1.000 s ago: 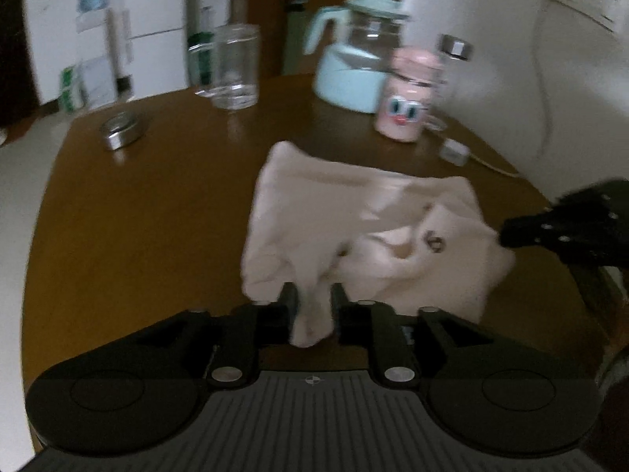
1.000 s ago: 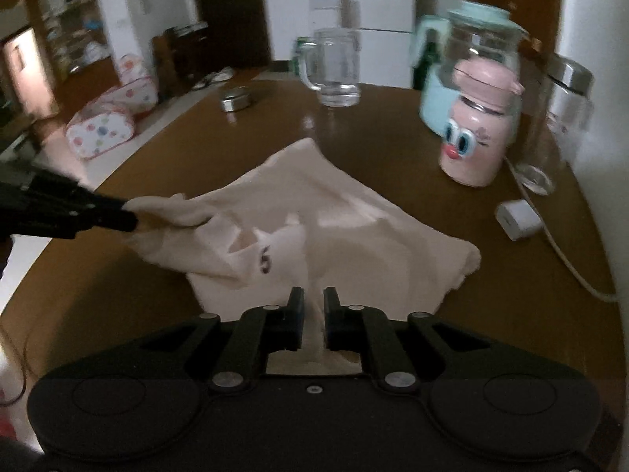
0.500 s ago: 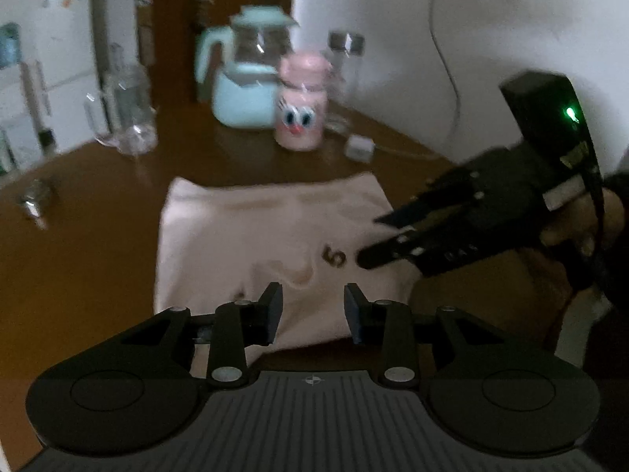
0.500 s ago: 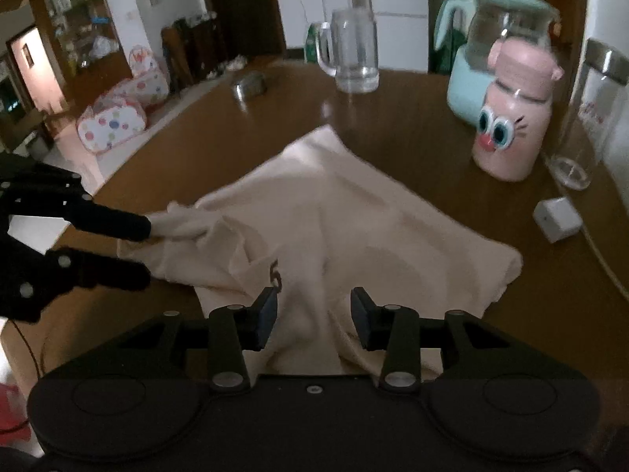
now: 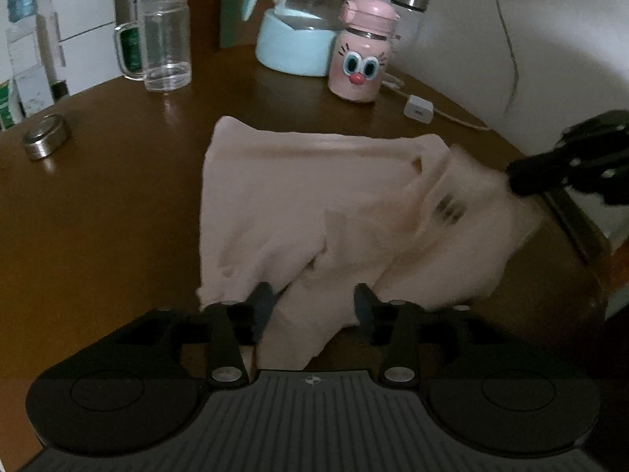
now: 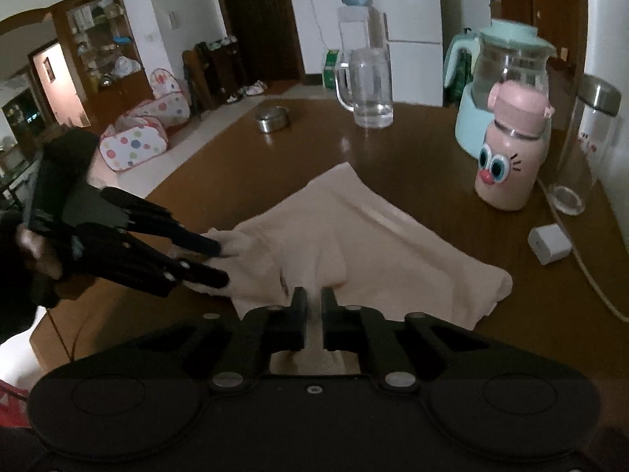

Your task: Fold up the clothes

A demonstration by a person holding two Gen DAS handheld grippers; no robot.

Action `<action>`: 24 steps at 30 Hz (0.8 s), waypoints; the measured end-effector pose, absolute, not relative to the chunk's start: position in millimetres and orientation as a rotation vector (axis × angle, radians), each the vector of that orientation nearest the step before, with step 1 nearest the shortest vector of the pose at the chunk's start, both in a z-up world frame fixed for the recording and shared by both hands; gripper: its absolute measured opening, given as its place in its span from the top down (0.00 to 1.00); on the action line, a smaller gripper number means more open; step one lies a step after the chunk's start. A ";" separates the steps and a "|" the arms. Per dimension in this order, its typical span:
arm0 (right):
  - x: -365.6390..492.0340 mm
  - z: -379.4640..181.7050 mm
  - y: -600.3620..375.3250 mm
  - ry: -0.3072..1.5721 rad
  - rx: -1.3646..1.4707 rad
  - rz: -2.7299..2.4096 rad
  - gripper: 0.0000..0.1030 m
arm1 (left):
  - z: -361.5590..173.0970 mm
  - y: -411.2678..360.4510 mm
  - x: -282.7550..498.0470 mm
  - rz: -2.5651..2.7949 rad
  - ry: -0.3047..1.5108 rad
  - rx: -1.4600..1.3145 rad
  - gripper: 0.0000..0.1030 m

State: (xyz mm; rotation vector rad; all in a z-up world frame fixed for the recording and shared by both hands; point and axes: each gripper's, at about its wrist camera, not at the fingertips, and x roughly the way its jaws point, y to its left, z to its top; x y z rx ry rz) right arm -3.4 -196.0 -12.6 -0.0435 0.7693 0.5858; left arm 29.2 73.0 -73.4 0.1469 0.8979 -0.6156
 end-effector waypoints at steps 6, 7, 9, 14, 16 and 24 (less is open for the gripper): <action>4.0 -23.3 -196.2 0.804 -0.029 0.571 0.92 | -77.8 68.0 33.8 -0.645 0.922 0.173 0.46; 4.4 -25.6 -194.8 0.809 -0.029 0.580 0.88 | -78.5 68.3 34.9 -0.645 0.927 0.175 0.52; 5.3 -30.1 -191.6 0.819 -0.032 0.598 0.76 | -80.0 71.2 37.0 -0.639 0.943 0.175 0.63; 15.1 -45.5 -178.6 0.838 -0.080 0.598 0.61 | -80.3 75.4 37.5 -0.638 0.946 0.189 0.77; 23.0 -53.6 -174.9 0.859 -0.075 0.596 0.61 | -79.7 75.5 36.6 -0.639 0.942 0.200 0.81; 27.3 -68.2 -159.1 0.885 -0.146 0.612 0.83 | -82.8 73.0 40.3 -0.644 0.936 0.235 0.71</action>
